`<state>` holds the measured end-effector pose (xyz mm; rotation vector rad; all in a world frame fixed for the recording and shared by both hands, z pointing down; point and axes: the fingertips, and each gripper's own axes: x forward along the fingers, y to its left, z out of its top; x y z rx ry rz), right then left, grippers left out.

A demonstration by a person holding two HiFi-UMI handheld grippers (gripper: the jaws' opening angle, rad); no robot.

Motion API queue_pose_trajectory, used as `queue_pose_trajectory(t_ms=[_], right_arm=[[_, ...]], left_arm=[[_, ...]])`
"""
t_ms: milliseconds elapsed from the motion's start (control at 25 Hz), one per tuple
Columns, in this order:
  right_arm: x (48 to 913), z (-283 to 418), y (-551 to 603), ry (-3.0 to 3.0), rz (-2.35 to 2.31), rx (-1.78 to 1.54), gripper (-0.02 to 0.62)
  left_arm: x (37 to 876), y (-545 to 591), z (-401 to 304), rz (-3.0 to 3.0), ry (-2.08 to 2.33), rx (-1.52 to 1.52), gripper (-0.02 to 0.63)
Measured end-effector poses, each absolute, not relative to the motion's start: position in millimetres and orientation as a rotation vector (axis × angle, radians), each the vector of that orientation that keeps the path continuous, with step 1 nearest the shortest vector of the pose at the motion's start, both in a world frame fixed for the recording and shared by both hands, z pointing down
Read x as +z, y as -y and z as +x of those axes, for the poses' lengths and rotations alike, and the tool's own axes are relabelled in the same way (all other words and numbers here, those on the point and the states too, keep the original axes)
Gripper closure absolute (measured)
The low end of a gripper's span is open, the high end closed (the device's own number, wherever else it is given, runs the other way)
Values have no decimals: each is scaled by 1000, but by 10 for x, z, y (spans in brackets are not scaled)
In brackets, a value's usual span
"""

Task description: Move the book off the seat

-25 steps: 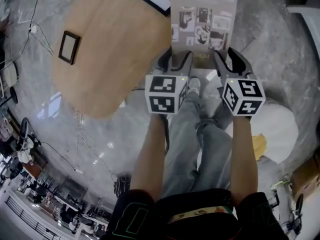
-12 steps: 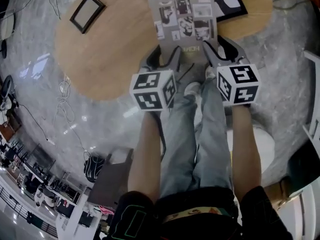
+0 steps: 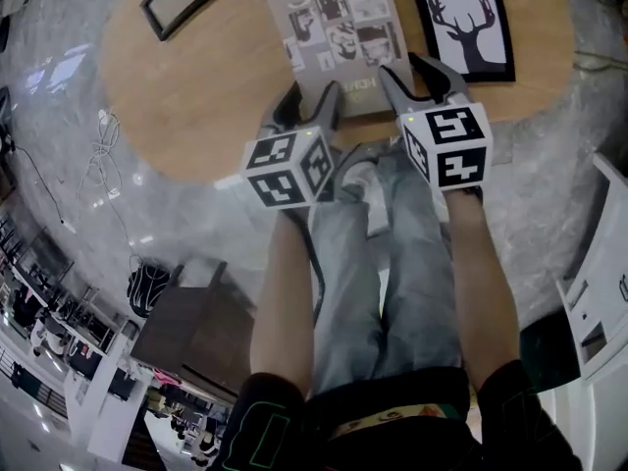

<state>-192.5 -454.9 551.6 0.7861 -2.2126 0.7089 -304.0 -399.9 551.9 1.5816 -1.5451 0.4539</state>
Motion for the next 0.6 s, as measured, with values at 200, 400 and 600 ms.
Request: queue_pose_trajectory(t_ms=[200,400,600], right_arm=[[5520,-1937,4577,2224,758,707,408],[5354,-1953,4651,2230,722,621,407],[4950,-1928,4660,2292,706,618,448]], left_arm=[[5514,4020,-3067,1568,1564,508,351],[5255,4110,-3144,1558,1668,532,365],[4762,4188,-3152,1566,1737,443,476]])
